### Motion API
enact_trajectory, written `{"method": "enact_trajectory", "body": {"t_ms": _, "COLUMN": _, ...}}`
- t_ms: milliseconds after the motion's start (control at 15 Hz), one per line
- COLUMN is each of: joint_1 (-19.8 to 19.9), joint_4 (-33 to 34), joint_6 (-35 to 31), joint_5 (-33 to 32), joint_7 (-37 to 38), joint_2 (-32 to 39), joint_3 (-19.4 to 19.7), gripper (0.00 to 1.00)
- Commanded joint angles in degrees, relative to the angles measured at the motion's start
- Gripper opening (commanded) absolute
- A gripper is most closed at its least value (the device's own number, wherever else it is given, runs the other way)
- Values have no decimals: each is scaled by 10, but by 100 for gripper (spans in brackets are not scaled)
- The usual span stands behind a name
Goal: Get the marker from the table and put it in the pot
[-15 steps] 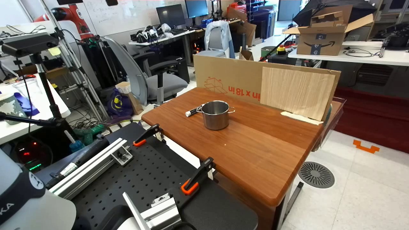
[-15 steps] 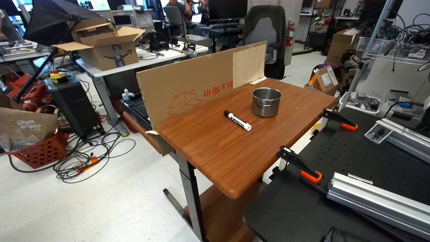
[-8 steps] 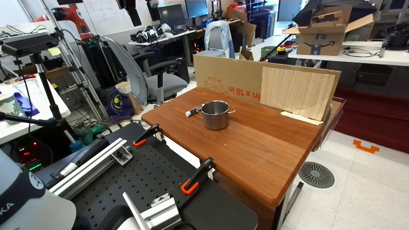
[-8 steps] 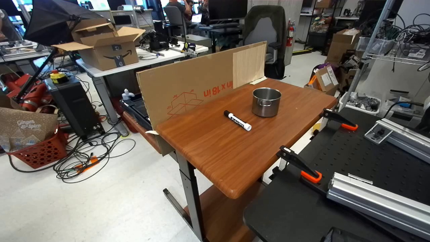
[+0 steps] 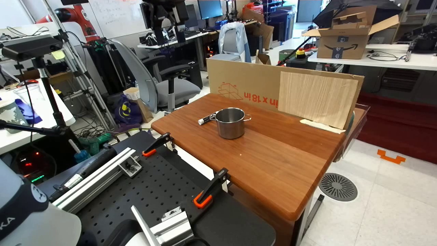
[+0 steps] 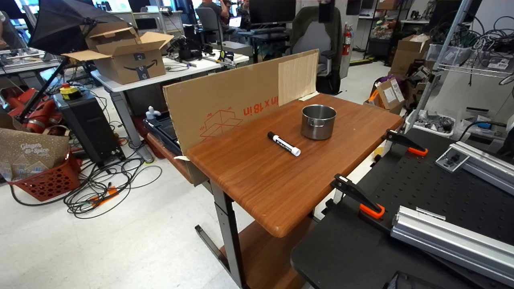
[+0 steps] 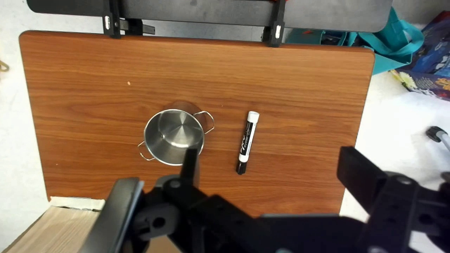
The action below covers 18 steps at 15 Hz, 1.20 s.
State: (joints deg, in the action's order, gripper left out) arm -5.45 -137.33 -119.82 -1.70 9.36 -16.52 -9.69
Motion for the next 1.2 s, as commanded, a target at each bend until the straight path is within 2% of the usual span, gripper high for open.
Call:
{"method": "enact_trajectory", "body": {"t_ms": 0, "joint_1": -3, "joint_4": 47, "joint_6": -20, "joint_5": 0, "joint_7": 29, "joint_2": 75, "joint_3": -4, "gripper": 100}}
{"method": "enact_trajectory", "body": {"t_ms": 467, "joint_1": -10, "joint_4": 97, "joint_6": -70, "joint_5": -7, "joint_7": 55, "joint_2": 197, "joint_3": 4, "gripper": 100}}
{"method": "enact_trajectory", "body": {"t_ms": 800, "joint_1": -20, "joint_4": 129, "joint_6": -98, "joint_5": -58, "joint_7": 111, "joint_2": 277, "joint_3": 21, "gripper": 100}}
{"method": "enact_trajectory", "body": {"t_ms": 1133, "joint_1": -47, "joint_4": 163, "joint_6": -110, "joint_5": -127, "joint_7": 181, "joint_2": 349, "joint_3": 51, "gripper": 100}}
